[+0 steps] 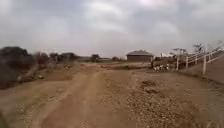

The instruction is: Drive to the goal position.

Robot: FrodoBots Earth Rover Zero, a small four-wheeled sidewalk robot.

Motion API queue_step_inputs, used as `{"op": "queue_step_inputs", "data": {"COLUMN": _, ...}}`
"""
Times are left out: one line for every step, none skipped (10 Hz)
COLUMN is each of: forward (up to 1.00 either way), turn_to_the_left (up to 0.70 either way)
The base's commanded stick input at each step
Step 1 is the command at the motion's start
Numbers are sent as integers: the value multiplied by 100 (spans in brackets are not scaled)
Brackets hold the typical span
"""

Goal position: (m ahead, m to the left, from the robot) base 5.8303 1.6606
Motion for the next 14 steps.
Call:
{"op": "queue_step_inputs", "data": {"forward": 50, "turn_to_the_left": 50}}
{"op": "queue_step_inputs", "data": {"forward": 50, "turn_to_the_left": 49}}
{"op": "queue_step_inputs", "data": {"forward": 50, "turn_to_the_left": 0}}
{"op": "queue_step_inputs", "data": {"forward": 50, "turn_to_the_left": 0}}
{"op": "queue_step_inputs", "data": {"forward": 50, "turn_to_the_left": 0}}
{"op": "queue_step_inputs", "data": {"forward": 50, "turn_to_the_left": 0}}
{"op": "queue_step_inputs", "data": {"forward": 50, "turn_to_the_left": 0}}
{"op": "queue_step_inputs", "data": {"forward": 50, "turn_to_the_left": 0}}
{"op": "queue_step_inputs", "data": {"forward": 50, "turn_to_the_left": 0}}
{"op": "queue_step_inputs", "data": {"forward": 50, "turn_to_the_left": 0}}
{"op": "queue_step_inputs", "data": {"forward": 50, "turn_to_the_left": 0}}
{"op": "queue_step_inputs", "data": {"forward": 50, "turn_to_the_left": 0}}
{"op": "queue_step_inputs", "data": {"forward": 50, "turn_to_the_left": 0}}
{"op": "queue_step_inputs", "data": {"forward": 50, "turn_to_the_left": 0}}
